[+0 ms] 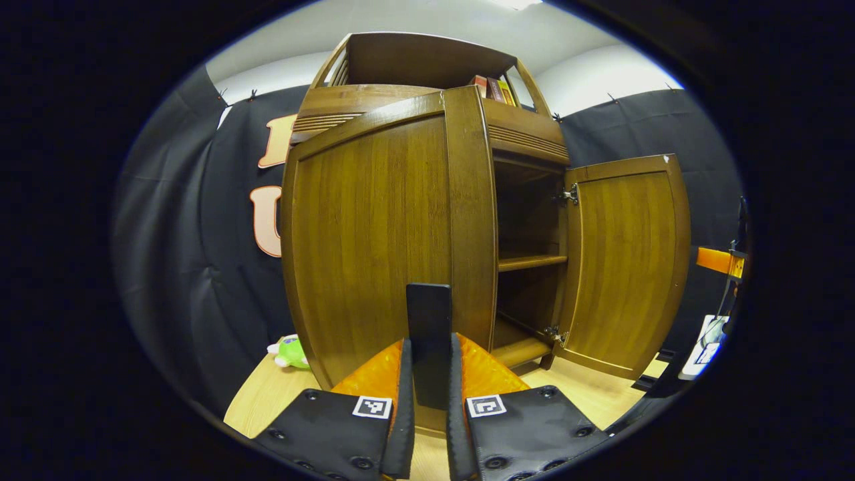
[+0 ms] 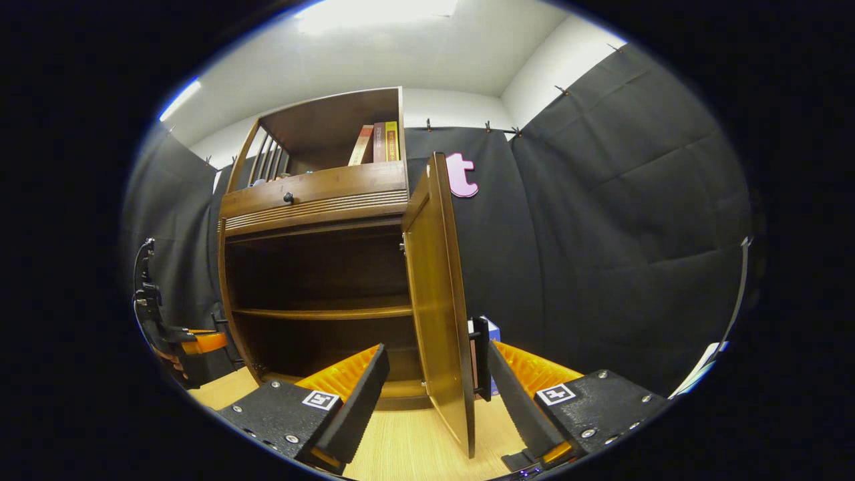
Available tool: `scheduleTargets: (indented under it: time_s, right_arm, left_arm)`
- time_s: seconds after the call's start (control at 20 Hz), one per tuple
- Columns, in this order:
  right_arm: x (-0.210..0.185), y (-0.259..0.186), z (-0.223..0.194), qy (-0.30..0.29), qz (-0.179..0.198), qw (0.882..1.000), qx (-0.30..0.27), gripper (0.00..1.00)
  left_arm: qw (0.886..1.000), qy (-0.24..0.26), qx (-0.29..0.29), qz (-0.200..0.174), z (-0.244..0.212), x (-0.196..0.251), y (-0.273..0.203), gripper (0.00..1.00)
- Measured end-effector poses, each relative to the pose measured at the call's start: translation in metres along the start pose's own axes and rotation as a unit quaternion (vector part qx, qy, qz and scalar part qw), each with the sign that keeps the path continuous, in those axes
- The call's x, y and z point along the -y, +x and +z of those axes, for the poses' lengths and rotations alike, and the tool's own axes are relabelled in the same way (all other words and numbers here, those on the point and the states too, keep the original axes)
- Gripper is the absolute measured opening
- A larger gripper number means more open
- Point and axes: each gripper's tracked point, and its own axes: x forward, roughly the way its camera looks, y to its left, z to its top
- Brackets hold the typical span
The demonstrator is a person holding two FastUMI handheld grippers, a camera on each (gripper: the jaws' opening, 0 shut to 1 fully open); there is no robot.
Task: Open the right door of the double-door shoe cabinet with the right hand, and open the left door with the left hand.
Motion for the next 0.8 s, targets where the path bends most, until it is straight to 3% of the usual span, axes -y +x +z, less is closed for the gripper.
scheduleTargets:
  time_s: [0.2, 0.4, 0.8]
  right_arm:
    - [-0.010, -0.002, -0.002, -0.001, 0.010, 1.000, -0.001, 0.92]
    - [-0.021, -0.002, -0.001, 0.001, 0.022, 1.000, 0.001, 0.92]
    - [-0.038, -0.004, -0.005, -0.005, 0.034, 0.999, -0.003, 0.92]
  left_arm:
    - [1.000, 0.022, -0.001, 0.015, 0.000, -0.008, -0.015, 0.21]
    - [1.000, 0.010, 0.001, 0.017, 0.002, -0.014, -0.028, 0.15]
    - [1.000, 0.001, 0.007, 0.029, 0.006, -0.038, -0.054, 0.14]
